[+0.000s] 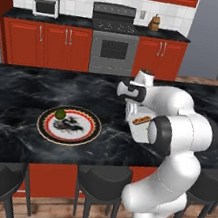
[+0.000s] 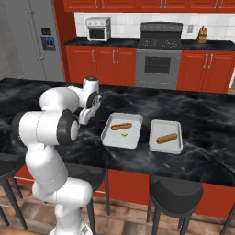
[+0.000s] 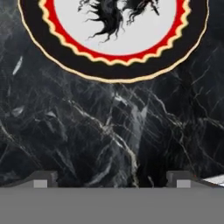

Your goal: Place one cooked food and one vegetable from the large plate to each tupperware container.

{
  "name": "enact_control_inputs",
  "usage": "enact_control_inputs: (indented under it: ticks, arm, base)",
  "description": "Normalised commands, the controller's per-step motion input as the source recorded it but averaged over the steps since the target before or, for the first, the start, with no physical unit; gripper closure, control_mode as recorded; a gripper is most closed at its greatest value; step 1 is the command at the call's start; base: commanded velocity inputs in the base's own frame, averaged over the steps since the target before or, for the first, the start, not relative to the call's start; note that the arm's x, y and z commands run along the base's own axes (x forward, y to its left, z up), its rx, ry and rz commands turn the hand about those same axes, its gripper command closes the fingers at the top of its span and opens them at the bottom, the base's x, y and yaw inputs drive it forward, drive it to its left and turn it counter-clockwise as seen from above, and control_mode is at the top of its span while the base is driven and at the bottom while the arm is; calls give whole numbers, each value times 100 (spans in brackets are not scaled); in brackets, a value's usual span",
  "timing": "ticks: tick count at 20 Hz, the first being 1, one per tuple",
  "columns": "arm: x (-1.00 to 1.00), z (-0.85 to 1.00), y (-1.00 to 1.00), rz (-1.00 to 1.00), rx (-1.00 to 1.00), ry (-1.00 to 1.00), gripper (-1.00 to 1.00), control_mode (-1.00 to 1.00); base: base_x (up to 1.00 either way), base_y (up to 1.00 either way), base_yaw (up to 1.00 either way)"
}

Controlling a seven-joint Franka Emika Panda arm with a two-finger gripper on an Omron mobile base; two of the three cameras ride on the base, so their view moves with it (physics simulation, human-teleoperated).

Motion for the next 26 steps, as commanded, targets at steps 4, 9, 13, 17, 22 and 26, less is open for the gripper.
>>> enact_control_inputs:
  ticks: [4, 9, 13, 17, 22, 26]
  arm:
    - [0, 11, 75, 33, 16, 0, -100, -100]
    - [0, 0, 83, 35, 19, -7, -100, -100]
    - [0, 0, 96, 33, 13, -4, -100, -100]
    - [1, 0, 92, 26, 7, -2, -100, -100]
    - [8, 1, 80, 10, 0, 0, -100, -100]
    - [27, 0, 58, 7, 0, 0, -100, -100]
  base:
    - [0, 0, 0]
    - [0, 0, 0]
    - [0, 0, 0]
    - [0, 0, 0]
    - [0, 0, 0]
    - [0, 0, 0]
